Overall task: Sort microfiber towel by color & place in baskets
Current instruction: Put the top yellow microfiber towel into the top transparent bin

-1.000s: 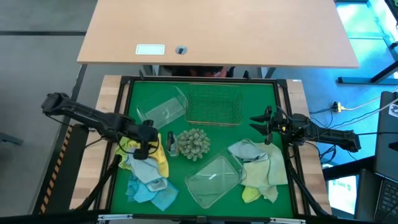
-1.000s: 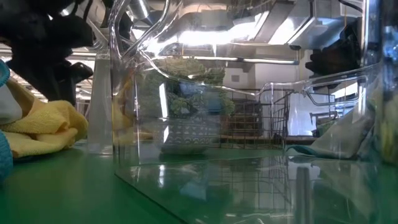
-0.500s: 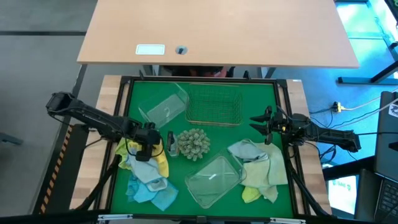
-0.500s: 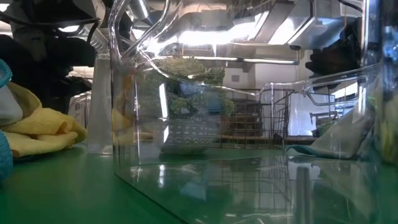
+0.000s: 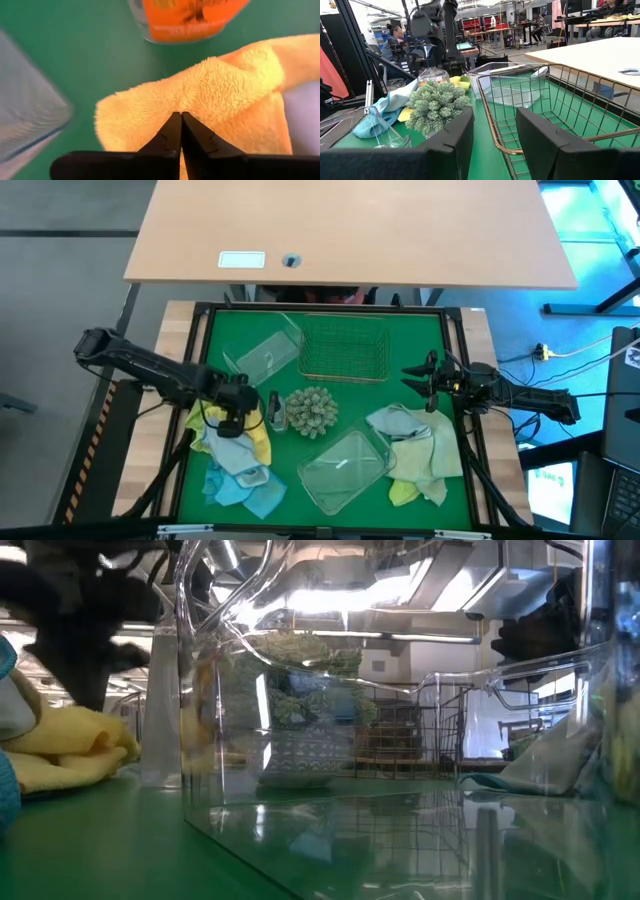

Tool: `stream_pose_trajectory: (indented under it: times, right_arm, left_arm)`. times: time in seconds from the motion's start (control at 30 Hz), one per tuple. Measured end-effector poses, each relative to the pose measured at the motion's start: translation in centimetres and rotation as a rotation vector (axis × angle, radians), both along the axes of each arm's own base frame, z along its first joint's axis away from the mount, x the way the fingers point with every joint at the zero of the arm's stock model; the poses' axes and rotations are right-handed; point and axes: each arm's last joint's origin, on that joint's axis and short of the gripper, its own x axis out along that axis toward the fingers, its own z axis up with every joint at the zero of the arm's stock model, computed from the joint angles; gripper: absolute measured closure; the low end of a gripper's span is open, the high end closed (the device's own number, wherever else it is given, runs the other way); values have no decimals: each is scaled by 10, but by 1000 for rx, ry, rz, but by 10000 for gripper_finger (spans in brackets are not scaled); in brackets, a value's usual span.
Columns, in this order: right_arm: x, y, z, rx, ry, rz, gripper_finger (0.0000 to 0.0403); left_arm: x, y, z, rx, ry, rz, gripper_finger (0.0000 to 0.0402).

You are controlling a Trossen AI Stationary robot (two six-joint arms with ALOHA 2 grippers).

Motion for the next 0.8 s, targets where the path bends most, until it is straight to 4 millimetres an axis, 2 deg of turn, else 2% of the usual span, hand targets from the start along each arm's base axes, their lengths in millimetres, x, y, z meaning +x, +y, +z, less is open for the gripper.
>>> stream_pose_trajectory:
  times: [0.13,0.33,0.57,0.8]
  right_arm:
    - [0,0,0,0,0,0,255]
    - [0,0,0,0,0,0,255]
    - [0,0,0,0,0,0,255]
    - [0,0,0,0,0,0,255]
  left_arm:
    - [4,0,25,26,-7,8,401]
    - [4,2,63,69,-114,11,401]
    - [-12,9,105,153,-222,69,401]
    - [-31,17,145,243,-409,161,401]
